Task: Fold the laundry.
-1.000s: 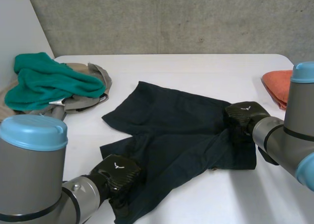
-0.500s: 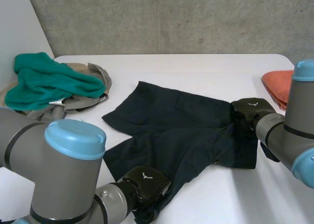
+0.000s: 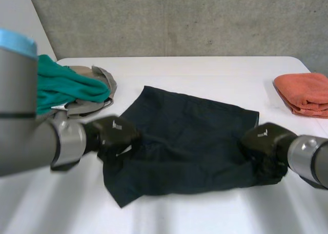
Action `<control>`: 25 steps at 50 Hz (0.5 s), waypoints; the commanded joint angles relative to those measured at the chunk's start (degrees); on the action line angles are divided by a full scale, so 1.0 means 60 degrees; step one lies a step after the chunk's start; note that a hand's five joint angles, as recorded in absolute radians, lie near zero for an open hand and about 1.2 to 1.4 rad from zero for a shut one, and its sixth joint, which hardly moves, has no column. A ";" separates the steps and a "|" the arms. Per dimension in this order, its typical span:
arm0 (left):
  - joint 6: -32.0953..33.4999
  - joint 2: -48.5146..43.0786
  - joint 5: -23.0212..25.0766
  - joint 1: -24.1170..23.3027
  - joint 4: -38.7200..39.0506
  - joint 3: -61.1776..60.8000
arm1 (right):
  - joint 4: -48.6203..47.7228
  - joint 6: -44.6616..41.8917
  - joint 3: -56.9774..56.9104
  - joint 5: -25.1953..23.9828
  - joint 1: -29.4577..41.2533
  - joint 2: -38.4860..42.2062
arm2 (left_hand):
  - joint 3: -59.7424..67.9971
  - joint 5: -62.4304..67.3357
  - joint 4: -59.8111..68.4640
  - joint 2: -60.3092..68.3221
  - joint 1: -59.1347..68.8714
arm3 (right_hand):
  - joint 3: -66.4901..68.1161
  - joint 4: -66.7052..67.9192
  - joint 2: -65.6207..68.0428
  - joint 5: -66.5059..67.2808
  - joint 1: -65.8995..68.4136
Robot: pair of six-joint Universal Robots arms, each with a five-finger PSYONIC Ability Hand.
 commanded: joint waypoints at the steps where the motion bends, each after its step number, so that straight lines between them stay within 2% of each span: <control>1: -0.0211 -0.2441 -0.0946 -0.0267 0.0707 0.4435 | -0.2154 0.1535 -0.1179 0.0706 0.0145 0.1284 | 0.1993 0.2060 0.1927 0.1922 0.2402 | 0.1767 0.1940 0.2108 0.1967 0.2587; 2: -0.0197 -0.3024 -0.1091 -0.0282 0.1056 0.5499 | -0.2766 0.1769 -0.1427 0.0969 0.0160 0.1517 | 0.1993 0.2060 0.1927 0.1922 0.2402 | 0.1767 0.1940 0.2108 0.1967 0.2587; 8: -0.0240 -0.5209 -0.1312 -0.0384 0.1982 0.8889 | -0.5463 0.2020 -0.2176 0.1557 0.0335 0.2733 | 0.1993 0.2060 0.1927 0.1922 0.2402 | 0.1767 0.1940 0.2108 0.1967 0.2587; 13: -0.0051 -0.7331 -0.1458 -0.0487 0.2333 1.1524 | -0.7952 0.1758 -0.3403 0.2024 0.0409 0.4634 | 0.1993 0.2060 0.1927 0.1922 0.2402 | 0.1767 0.1940 0.2108 0.1967 0.2587; 17: 0.0081 -0.8330 -0.1794 -0.0531 0.3034 1.2684 | -0.8658 0.1042 -0.4472 0.2449 0.0525 0.5924 | 0.1993 0.2060 0.1927 0.1922 0.2402 | 0.1767 0.1940 0.2108 0.1967 0.2587; 20: 0.0082 -0.8596 -0.1957 -0.0662 0.3694 1.2820 | -0.8851 0.0615 -0.5134 0.2553 0.0570 0.6571 | 0.1993 0.2060 0.1927 0.1922 0.2402 | 0.1767 0.1940 0.2108 0.1967 0.2587; 21: 0.0053 -0.8640 -0.1943 -0.0750 0.4291 1.2718 | -0.8837 0.0425 -0.5498 0.2597 0.0628 0.6922 | 0.1993 0.2060 0.1927 0.1922 0.2402 | -0.2483 -0.2310 -0.2142 -0.2283 -0.1663; 22: 0.0038 -0.8655 -0.1899 -0.0780 0.4602 1.2630 | -0.8793 0.0336 -0.5676 0.2612 0.0658 0.7085 | 0.1774 0.1841 0.1708 0.1703 0.2183 | -0.5052 -0.4878 -0.4711 -0.4851 -0.4231; 24: -0.0021 -0.8641 -0.1840 -0.0838 0.5115 1.2381 | -0.8618 0.0146 -0.5984 0.2670 0.0745 0.7363 | -0.4250 -0.4183 -0.4316 -0.4321 -0.3841 | -0.9405 -0.9232 -0.9064 -0.9205 -0.8585; 25: -0.0079 -0.8524 -0.1840 -0.0911 0.5509 1.2061 | -0.8341 0.0043 -0.6246 0.2801 0.0818 0.7597 | -0.9674 -0.9606 -0.9740 -0.9745 -0.9265 | -0.9900 -0.9727 -0.9559 -0.9700 -0.9080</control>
